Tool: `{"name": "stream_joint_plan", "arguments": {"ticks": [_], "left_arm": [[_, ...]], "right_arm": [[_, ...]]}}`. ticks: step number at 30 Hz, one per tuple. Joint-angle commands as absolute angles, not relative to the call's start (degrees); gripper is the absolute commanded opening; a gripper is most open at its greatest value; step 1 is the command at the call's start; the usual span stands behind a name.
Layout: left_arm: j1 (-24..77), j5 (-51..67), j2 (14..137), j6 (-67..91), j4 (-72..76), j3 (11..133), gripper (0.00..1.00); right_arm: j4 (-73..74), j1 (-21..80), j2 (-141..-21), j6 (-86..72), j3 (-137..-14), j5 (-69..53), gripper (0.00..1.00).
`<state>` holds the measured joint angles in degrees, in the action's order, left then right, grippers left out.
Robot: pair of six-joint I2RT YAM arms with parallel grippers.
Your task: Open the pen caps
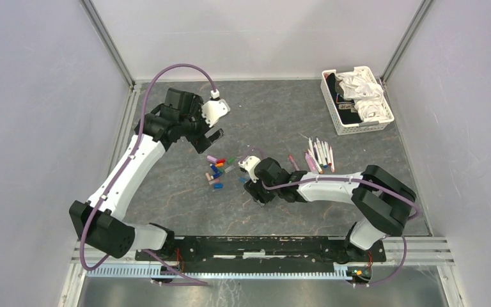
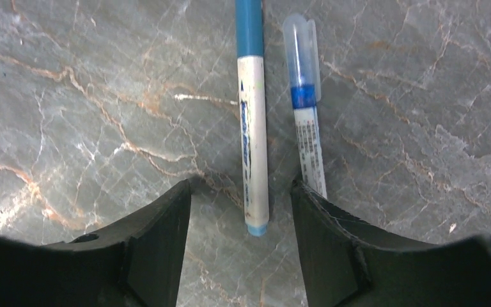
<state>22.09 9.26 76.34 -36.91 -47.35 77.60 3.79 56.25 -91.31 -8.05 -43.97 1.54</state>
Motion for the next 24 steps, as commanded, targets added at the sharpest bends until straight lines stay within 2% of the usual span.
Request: {"name": "stream_joint_plan", "arguments": {"ticks": [1, 4, 9, 12, 14, 20, 24], "left_arm": [[21.85, 10.76, 76.3, -37.29, -48.09, 78.18, 1.0], [21.81, 11.3, 75.92, -38.47, -48.49, 77.44, 1.0], [21.56, 12.28, 74.13, -42.33, -47.37, 72.84, 1.0], [20.46, 15.16, 72.33, -44.29, -46.33, 68.62, 1.0], [19.91, 17.75, 71.32, -45.98, -46.5, 67.08, 1.0], [19.27, 25.84, 68.9, -55.81, -50.36, 60.57, 1.0], [19.3, 31.84, 68.25, -59.82, -52.03, 58.45, 1.0]], "right_arm": [[1.36, 56.5, -94.45, -5.59, -46.75, 3.21, 0.59], [0.77, 56.77, -95.87, -4.39, -46.74, 3.95, 0.45], [-2.87, 57.21, -96.14, -4.25, -43.71, 4.07, 0.31], [-3.41, 57.31, -96.11, -4.4, -43.53, 3.24, 0.09], [-2.61, 57.34, -95.18, -4.4, -44.34, 1.92, 0.0], [-1.5, 55.58, -88.2, -5.64, -46.14, -5.34, 0.0], [-1.52, 51.08, -84.42, -7.54, -46.31, -17.32, 0.0]]}}
